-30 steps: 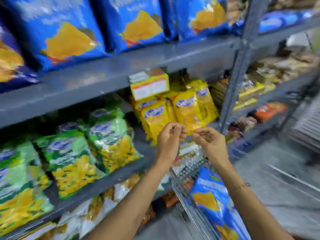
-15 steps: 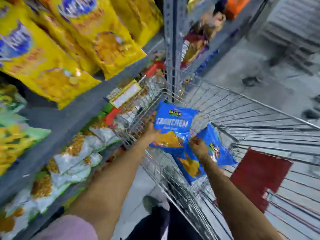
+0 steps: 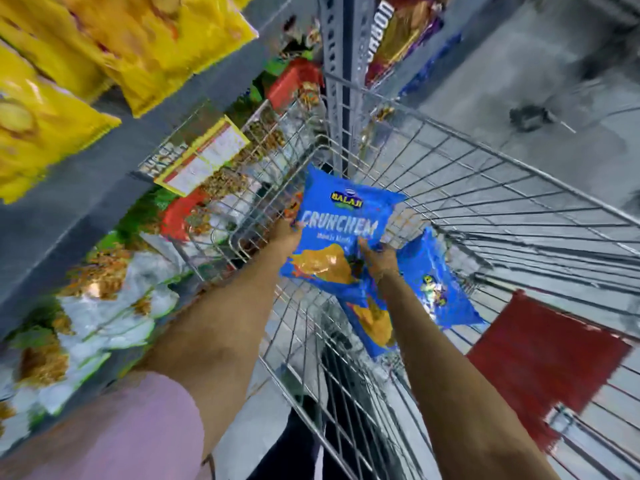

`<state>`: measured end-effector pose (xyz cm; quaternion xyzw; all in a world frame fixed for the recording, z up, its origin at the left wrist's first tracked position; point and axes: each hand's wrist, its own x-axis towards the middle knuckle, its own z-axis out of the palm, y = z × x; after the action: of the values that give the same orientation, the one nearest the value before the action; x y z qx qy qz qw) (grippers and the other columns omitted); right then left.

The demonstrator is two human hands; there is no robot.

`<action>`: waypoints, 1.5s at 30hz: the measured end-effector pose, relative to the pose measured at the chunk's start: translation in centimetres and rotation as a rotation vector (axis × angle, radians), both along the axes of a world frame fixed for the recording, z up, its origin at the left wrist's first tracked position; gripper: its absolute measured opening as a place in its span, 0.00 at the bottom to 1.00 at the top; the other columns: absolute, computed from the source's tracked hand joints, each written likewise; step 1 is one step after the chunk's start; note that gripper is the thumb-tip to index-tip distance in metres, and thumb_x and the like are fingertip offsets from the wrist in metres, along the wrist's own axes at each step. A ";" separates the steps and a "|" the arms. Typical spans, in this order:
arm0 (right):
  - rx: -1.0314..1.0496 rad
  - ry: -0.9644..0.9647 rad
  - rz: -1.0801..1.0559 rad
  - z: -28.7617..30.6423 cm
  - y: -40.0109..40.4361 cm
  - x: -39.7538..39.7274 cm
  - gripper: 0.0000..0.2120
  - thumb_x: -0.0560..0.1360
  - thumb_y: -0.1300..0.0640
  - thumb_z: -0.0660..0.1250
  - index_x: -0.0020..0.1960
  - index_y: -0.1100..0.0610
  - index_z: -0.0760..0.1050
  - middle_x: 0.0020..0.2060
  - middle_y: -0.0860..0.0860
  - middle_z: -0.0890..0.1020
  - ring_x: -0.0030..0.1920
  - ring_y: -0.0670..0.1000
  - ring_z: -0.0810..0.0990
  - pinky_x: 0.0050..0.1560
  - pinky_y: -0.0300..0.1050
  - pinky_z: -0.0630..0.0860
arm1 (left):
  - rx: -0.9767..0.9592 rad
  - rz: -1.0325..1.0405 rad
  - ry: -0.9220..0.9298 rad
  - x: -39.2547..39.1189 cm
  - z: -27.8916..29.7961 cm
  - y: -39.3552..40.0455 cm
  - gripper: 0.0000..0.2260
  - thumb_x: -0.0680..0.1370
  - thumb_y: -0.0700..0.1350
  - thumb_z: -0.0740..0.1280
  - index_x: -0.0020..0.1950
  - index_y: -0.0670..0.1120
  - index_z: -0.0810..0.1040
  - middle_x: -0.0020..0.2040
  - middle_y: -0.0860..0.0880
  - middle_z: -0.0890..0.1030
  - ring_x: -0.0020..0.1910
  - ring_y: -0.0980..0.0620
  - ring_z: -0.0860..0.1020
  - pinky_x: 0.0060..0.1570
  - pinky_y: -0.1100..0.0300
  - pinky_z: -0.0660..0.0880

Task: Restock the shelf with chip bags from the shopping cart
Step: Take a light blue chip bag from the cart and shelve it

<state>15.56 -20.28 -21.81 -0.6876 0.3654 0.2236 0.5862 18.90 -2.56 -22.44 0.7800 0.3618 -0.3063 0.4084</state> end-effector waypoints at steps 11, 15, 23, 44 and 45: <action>0.037 -0.129 -0.084 7.4 -0.9 -2.8 0.11 0.73 0.60 0.70 0.38 0.54 0.69 0.33 0.47 0.71 0.33 0.46 0.71 0.34 0.39 0.71 | 0.076 -0.084 -0.203 -1.6 11.0 0.6 0.17 0.76 0.44 0.67 0.28 0.48 0.67 0.27 0.49 0.68 0.26 0.54 0.66 0.26 0.61 0.60; -0.014 -0.294 -0.024 14.2 -2.3 -3.3 0.13 0.72 0.57 0.72 0.46 0.61 0.69 0.31 0.48 0.71 0.35 0.51 0.70 0.43 0.48 0.68 | 0.051 -0.144 -0.410 -3.2 17.5 0.5 0.14 0.76 0.46 0.67 0.31 0.47 0.70 0.30 0.48 0.72 0.30 0.51 0.70 0.32 0.59 0.64; -0.022 -0.749 0.122 32.7 -2.8 -2.9 0.13 0.71 0.58 0.73 0.42 0.68 0.74 0.30 0.56 0.72 0.33 0.43 0.72 0.32 0.32 0.67 | -0.021 -0.084 -0.947 -8.1 35.1 2.4 0.14 0.74 0.41 0.70 0.32 0.55 0.72 0.31 0.56 0.80 0.29 0.67 0.76 0.41 0.57 0.71; 0.453 -1.328 0.508 67.9 16.1 -4.1 0.14 0.69 0.50 0.74 0.48 0.56 0.77 0.43 0.48 0.76 0.43 0.42 0.75 0.48 0.39 0.72 | 0.238 0.289 -1.613 -21.6 69.4 17.2 0.11 0.72 0.49 0.72 0.47 0.42 0.81 0.49 0.41 0.85 0.49 0.44 0.83 0.57 0.42 0.78; 0.438 -1.324 0.534 68.3 17.4 -3.5 0.16 0.69 0.49 0.74 0.51 0.56 0.77 0.46 0.51 0.78 0.47 0.46 0.77 0.51 0.45 0.72 | 0.251 0.316 -1.600 -21.5 69.8 18.3 0.13 0.72 0.49 0.72 0.50 0.39 0.81 0.50 0.40 0.85 0.49 0.44 0.82 0.57 0.42 0.78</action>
<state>12.04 -2.88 46.49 -0.6112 -0.2963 -0.0348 0.7331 -2.57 15.78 47.40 0.7421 0.0986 0.4459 0.4906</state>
